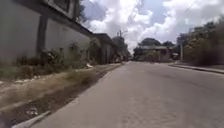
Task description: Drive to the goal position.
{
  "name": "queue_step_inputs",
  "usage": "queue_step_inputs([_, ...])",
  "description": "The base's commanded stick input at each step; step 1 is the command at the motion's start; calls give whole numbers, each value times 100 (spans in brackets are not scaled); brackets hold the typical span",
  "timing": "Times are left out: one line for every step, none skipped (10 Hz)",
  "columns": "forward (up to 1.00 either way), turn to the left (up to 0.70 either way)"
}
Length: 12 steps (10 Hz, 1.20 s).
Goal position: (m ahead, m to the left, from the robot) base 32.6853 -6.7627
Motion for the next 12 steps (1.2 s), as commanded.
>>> queue_step_inputs([100, 0])
queue_step_inputs([100, 0])
queue_step_inputs([100, 0])
queue_step_inputs([100, -2])
queue_step_inputs([100, -19])
queue_step_inputs([100, -40])
queue_step_inputs([100, -40])
queue_step_inputs([100, -40])
queue_step_inputs([100, -40])
queue_step_inputs([100, -40])
queue_step_inputs([100, -40])
queue_step_inputs([100, -40])
